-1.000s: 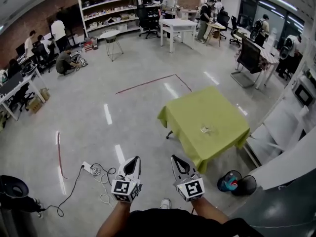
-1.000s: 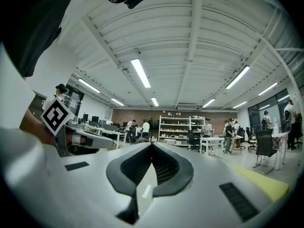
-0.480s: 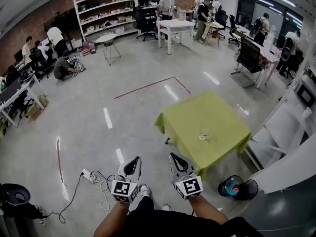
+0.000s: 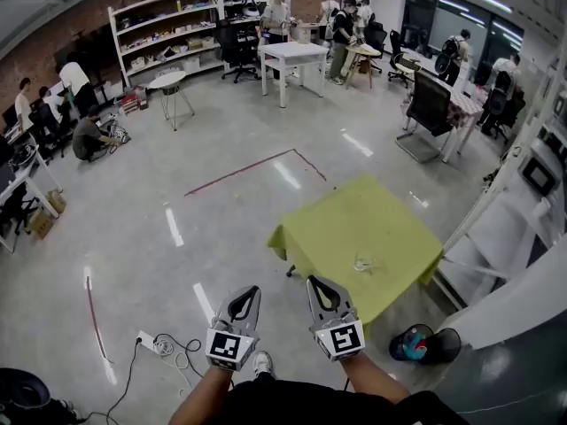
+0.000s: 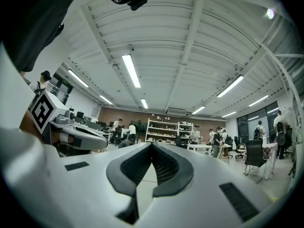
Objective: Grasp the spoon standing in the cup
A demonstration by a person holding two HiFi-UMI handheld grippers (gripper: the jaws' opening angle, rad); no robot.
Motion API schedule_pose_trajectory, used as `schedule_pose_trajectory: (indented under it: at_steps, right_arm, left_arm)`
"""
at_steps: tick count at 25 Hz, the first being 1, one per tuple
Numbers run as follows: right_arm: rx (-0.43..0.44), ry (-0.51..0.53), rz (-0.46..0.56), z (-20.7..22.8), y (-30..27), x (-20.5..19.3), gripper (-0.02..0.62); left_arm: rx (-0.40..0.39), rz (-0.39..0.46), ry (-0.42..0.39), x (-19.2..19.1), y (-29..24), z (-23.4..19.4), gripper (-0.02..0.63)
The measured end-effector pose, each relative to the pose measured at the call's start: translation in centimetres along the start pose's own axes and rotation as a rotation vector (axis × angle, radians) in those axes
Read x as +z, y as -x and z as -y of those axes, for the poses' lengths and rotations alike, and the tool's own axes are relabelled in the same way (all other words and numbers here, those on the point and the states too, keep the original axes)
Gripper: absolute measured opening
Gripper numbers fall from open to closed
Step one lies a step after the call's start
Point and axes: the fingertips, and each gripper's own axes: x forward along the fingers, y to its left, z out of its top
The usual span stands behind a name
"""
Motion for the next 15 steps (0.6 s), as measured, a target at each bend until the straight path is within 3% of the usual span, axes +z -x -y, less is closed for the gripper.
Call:
schedule_pose_trajectory:
  at_steps: [2,11,15]
  right_arm:
    - [-0.019,0.0,-0.02,0.1,-1.4,-0.3,0.006]
    - [-0.119,-0.017,-0.077,0.9,-5.8,-2.4,0.006]
    - [-0.177,-0.024,-0.084,1.5,-6.1,-3.5,0.006]
  left_arm:
    - [-0.039,-0.002,-0.036,0.0,-1.2,-0.7,0.006]
    - [-0.162,0.017,-0.006,-0.5,-6.8,-5.2,0.006]
    - [-0.251,-0.027,-0.001,-2.9,-8.6,-4.6,0.006]
